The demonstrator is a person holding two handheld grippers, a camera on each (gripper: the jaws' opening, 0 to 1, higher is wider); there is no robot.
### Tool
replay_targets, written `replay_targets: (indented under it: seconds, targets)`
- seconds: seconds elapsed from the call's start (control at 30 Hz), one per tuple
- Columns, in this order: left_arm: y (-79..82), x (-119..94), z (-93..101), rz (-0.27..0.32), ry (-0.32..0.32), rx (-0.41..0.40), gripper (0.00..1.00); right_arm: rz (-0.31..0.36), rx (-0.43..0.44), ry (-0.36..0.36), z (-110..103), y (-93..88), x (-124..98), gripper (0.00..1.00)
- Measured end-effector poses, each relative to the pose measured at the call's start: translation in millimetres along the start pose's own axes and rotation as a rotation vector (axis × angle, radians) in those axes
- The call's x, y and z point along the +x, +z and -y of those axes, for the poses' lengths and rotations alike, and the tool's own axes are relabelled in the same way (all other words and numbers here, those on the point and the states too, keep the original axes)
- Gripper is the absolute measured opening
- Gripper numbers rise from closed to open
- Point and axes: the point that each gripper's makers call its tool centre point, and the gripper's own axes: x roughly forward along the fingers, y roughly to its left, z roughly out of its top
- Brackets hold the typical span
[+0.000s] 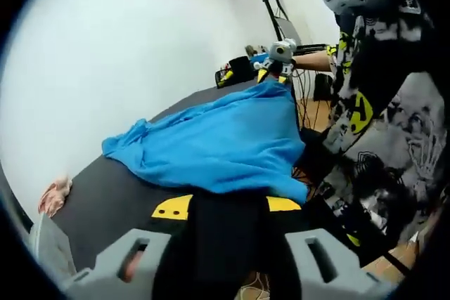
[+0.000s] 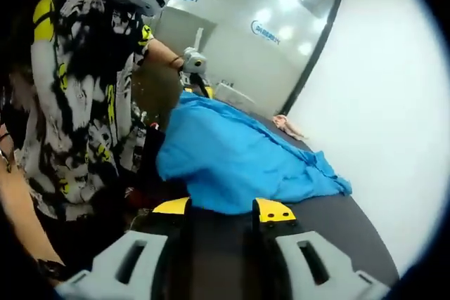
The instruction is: Spread out the cloth and fold it
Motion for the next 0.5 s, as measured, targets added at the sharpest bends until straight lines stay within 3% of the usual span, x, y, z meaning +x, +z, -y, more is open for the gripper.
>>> replay_targets:
  seconds: [0.03,0.13,0.2,0.3,0.5]
  targets:
    - [3.5,3,-1.5,0.003,-0.004,0.037,0.39,0.004,-0.002,-0.013,4,-1.3,0,0.32]
    - [9.8,12,-3.8,0.016,-0.011,0.046,0.45,0.008,-0.006,0.019,3,-4.4,13,0.33]
    - [15.2,23,-2.6,0.049,-0.03,0.011,0.45,0.052,-0.016,0.06,-5,2.7,26,0.3]
    - [20.0,34,1.7,0.079,-0.055,-0.019,0.41,0.083,-0.027,0.088,-11,12.6,37,0.31]
    - [25.9,40,13.1,0.064,-0.082,0.005,0.27,0.112,-0.12,0.171,-31,40.4,37,0.31]
